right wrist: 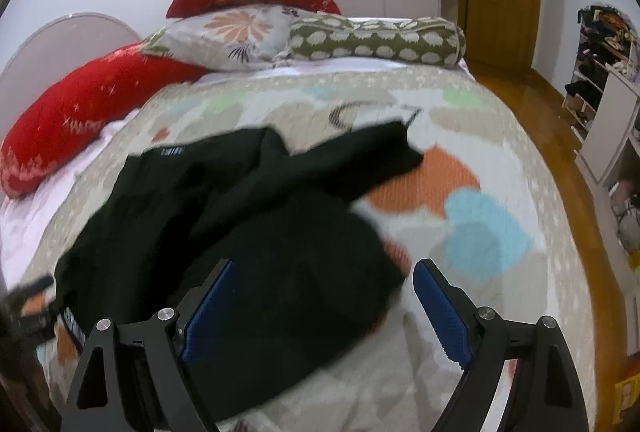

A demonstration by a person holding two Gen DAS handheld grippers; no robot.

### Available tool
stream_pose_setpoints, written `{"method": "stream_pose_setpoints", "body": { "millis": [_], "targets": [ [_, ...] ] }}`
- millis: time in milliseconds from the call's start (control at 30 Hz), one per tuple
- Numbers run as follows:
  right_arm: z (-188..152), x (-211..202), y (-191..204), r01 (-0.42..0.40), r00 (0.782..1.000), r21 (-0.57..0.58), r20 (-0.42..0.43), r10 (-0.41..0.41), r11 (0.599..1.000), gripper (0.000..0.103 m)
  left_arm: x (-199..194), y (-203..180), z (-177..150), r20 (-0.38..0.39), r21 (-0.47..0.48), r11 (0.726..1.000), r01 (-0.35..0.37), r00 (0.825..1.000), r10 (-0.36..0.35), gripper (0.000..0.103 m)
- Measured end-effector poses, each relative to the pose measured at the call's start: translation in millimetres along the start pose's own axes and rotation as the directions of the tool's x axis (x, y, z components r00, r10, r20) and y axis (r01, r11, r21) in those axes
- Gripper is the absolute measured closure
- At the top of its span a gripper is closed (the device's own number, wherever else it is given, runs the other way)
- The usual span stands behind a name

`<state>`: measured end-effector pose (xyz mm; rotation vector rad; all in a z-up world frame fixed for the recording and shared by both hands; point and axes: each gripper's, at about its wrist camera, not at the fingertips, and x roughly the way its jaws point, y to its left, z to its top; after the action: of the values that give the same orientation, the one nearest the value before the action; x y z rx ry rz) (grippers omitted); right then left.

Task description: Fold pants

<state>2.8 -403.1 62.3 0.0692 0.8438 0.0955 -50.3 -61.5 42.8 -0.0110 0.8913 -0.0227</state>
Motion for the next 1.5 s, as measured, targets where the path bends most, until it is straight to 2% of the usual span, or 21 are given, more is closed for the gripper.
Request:
{"method": "stream_pose_setpoints", "body": {
  "millis": [233, 567, 1500],
  "targets": [
    [-28, -5, 18, -0.024, 1.0, 0.019, -0.009, 0.024, 1.0, 0.015, -18, -4, -1, 0.029, 0.014, 1.0, -0.002, 1.0, 0.002, 0.016],
    [-26, -21, 31, -0.032, 0.999, 0.029, 0.028, 0.031, 0.999, 0.015, -31, -10, -2, 0.058, 0.023, 1.0, -0.012, 0.998, 0.01, 0.016],
    [-34, -16, 30, -0.067, 0.998, 0.068, -0.005, 0.067, 0.995, 0.015, -34, -15, -4, 0.05, 0.018, 1.0, -0.012, 0.999, 0.011, 0.016]
  ]
}}
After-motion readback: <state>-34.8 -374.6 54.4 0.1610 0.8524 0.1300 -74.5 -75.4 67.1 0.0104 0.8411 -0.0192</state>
